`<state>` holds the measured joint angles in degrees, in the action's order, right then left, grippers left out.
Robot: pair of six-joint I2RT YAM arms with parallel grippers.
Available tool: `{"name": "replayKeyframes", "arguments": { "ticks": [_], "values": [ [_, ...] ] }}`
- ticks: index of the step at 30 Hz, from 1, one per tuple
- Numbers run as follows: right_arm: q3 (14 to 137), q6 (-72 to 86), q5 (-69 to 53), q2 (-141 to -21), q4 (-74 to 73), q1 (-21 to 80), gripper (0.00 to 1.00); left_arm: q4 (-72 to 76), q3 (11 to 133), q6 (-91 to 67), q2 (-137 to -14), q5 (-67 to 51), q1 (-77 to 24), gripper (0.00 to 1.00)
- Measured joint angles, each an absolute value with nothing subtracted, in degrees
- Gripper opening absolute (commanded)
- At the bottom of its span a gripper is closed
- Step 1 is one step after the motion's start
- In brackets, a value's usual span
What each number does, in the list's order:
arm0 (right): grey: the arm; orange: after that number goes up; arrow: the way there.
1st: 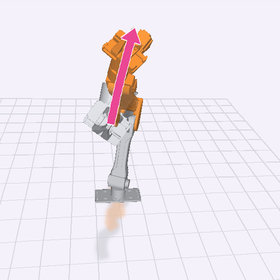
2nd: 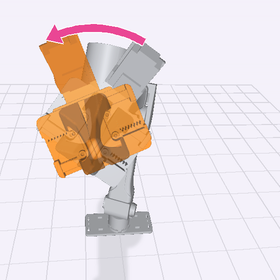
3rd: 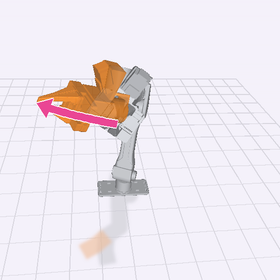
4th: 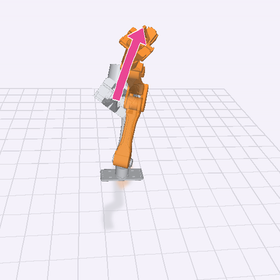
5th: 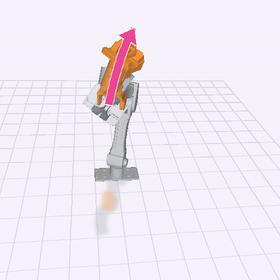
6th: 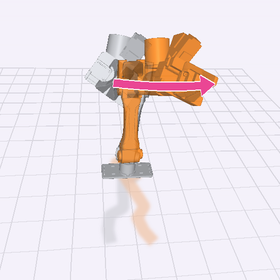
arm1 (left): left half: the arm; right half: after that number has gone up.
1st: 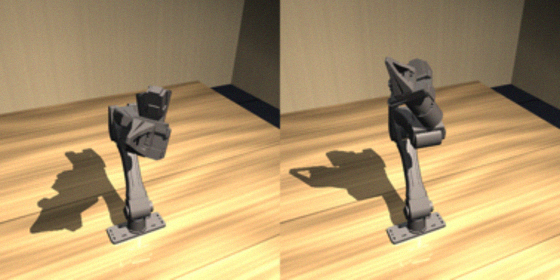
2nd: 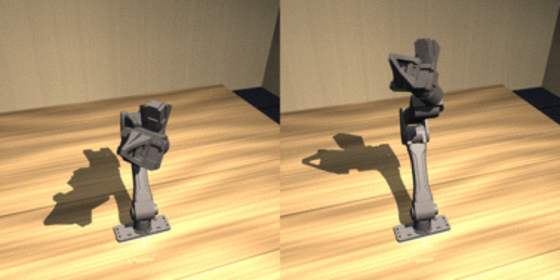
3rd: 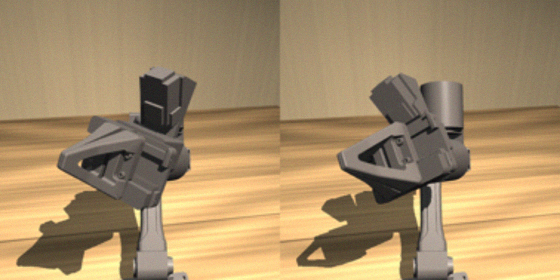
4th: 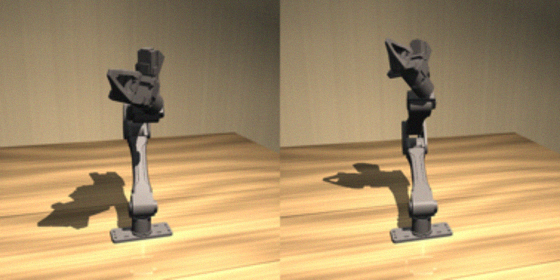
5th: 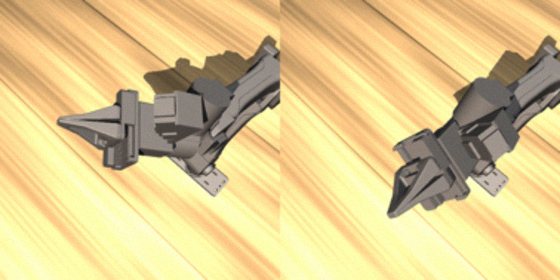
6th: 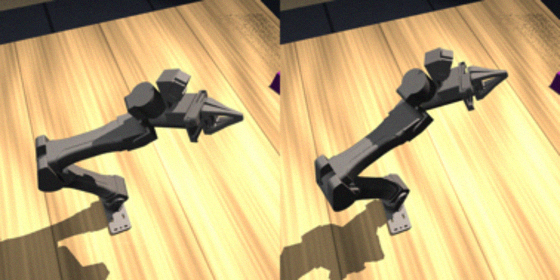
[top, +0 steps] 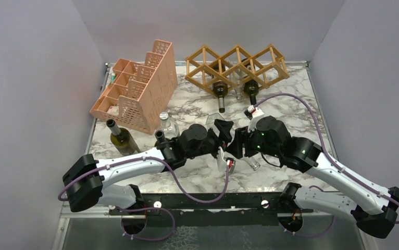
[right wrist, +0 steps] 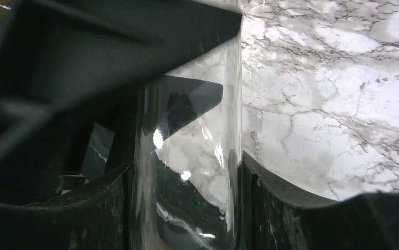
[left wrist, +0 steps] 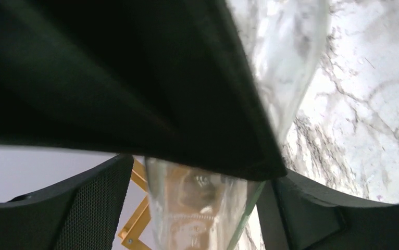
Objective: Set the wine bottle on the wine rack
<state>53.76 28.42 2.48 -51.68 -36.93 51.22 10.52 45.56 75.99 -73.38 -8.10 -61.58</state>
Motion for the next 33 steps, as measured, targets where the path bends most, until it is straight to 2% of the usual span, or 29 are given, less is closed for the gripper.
{"name": "replayKeyframes", "arguments": {
  "ticks": [1,8,17,27,33],
  "values": [
    [53.8,28.4,3.3,-51.4,-37.2,51.3,0.01,11.4,45.6,75.4,-73.3,-8.0,-61.6,0.99],
    [55.7,28.0,14.0,-48.8,-40.7,51.4,0.01,14.8,45.6,70.1,-71.5,-7.1,-61.5,0.99],
    [57.9,27.8,29.3,-46.3,-43.7,51.4,0.01,19.0,45.6,49.5,-67.3,2.3,-61.5,0.99],
    [56.3,26.0,30.2,-44.5,-42.0,51.4,0.01,20.6,46.7,25.8,-60.5,20.1,-61.5,0.99],
    [52.8,24.2,27.7,-45.4,-36.9,51.4,0.01,10.3,52.4,10.4,-56.8,22.2,-61.4,0.99]
  ]
}}
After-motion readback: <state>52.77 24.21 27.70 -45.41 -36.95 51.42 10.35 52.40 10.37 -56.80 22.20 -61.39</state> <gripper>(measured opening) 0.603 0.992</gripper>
